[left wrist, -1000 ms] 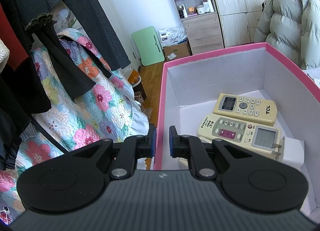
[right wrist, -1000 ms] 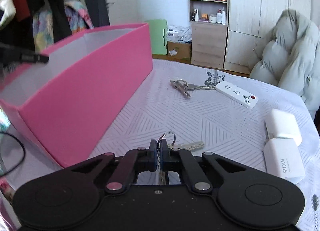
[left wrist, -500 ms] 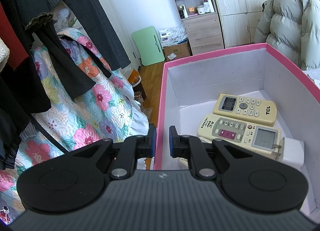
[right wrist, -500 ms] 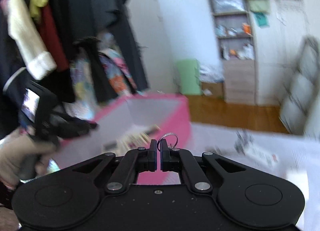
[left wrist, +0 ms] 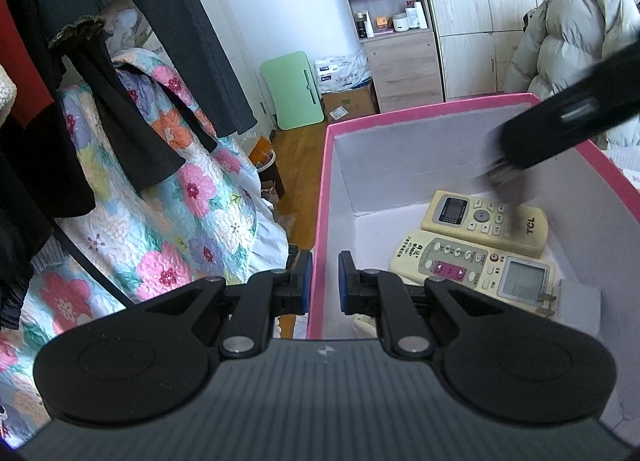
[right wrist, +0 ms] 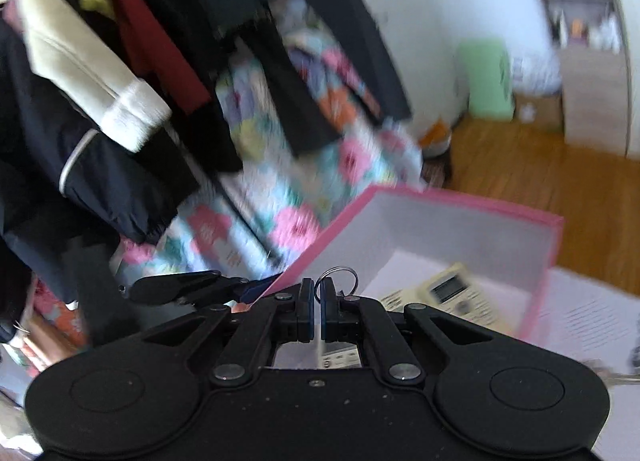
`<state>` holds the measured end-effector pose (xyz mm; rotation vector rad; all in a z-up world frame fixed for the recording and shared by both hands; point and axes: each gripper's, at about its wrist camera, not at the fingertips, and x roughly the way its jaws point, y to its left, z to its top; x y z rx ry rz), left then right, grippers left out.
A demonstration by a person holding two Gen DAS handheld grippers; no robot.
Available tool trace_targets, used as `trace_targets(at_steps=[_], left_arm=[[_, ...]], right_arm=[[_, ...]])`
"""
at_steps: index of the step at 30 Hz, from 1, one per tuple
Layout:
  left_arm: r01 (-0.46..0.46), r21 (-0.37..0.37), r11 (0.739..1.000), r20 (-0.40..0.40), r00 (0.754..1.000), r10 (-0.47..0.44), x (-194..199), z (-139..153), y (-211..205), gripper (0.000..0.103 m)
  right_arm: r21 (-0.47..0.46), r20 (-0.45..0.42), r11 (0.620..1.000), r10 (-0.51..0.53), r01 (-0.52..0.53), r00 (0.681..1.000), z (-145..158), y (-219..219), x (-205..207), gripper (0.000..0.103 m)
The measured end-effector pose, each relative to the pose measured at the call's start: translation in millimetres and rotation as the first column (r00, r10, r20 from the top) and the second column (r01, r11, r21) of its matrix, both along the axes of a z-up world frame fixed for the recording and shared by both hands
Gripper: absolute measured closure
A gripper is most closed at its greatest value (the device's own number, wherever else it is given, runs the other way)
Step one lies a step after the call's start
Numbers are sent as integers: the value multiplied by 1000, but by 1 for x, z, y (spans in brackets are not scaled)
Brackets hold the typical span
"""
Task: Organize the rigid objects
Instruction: 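Carry the keys into the pink box and open the right tool, then move the right tool back over the large white charger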
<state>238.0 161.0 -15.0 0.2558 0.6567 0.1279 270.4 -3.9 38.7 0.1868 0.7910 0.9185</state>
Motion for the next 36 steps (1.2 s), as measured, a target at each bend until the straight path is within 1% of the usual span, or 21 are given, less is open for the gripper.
trace_targets(at_steps=[4, 7, 8, 10, 12, 13, 17, 19, 21, 23, 29, 32, 34, 36], left_arm=[[-4, 0, 1000, 0, 1000, 4, 0, 0, 0, 92], [-4, 15, 1000, -2, 1000, 4, 1, 0, -2, 92], [-4, 19, 1000, -4, 1000, 4, 1, 0, -2, 92], [-2, 26, 1000, -6, 1000, 3, 2, 0, -4, 92], [-4, 34, 999, -7, 1000, 4, 1, -1, -6, 92], [-4, 36, 999, -8, 1000, 5, 1, 0, -6, 92], [-5, 38, 999, -9, 1000, 5, 1, 0, -6, 92], [-5, 40, 999, -10, 1000, 5, 2, 0, -5, 92], [-6, 40, 999, -10, 1000, 6, 2, 0, -5, 92], [-6, 42, 999, -11, 1000, 7, 2, 0, -6, 92], [-11, 41, 999, -11, 1000, 11, 2, 0, -6, 92], [2, 40, 999, 0, 1000, -2, 1, 0, -6, 92], [2, 32, 999, 3, 1000, -2, 0, 0, -4, 92], [-2, 45, 999, 1, 1000, 2, -1, 0, -5, 92]], right_arm=[[-56, -143, 998, 19, -28, 990, -25, 34, 36, 99], [-101, -216, 995, -7, -15, 976, -43, 52, 55, 99], [-115, -228, 993, -24, -2, 973, -47, 56, 60, 99], [-139, -217, 990, -50, 20, 975, -50, 61, 67, 99], [-144, -186, 988, -81, 55, 979, -48, 62, 69, 97], [-145, -173, 987, -100, 75, 980, -47, 62, 71, 92], [-148, -101, 982, -133, 117, 986, -36, 48, 67, 92], [-137, -100, 984, -131, 117, 986, -29, 35, 63, 91], [-124, -92, 984, -137, 125, 986, -21, 18, 56, 90], [-132, -64, 983, -140, 130, 988, -11, 0, 44, 86], [-149, -12, 977, -153, 150, 988, 10, -67, 2, 82], [-159, 13, 974, -164, 164, 986, 18, -101, -21, 77], [-164, 23, 972, -168, 170, 985, 20, -124, -36, 77], [-181, 36, 968, -172, 176, 984, 19, -143, -48, 77]])
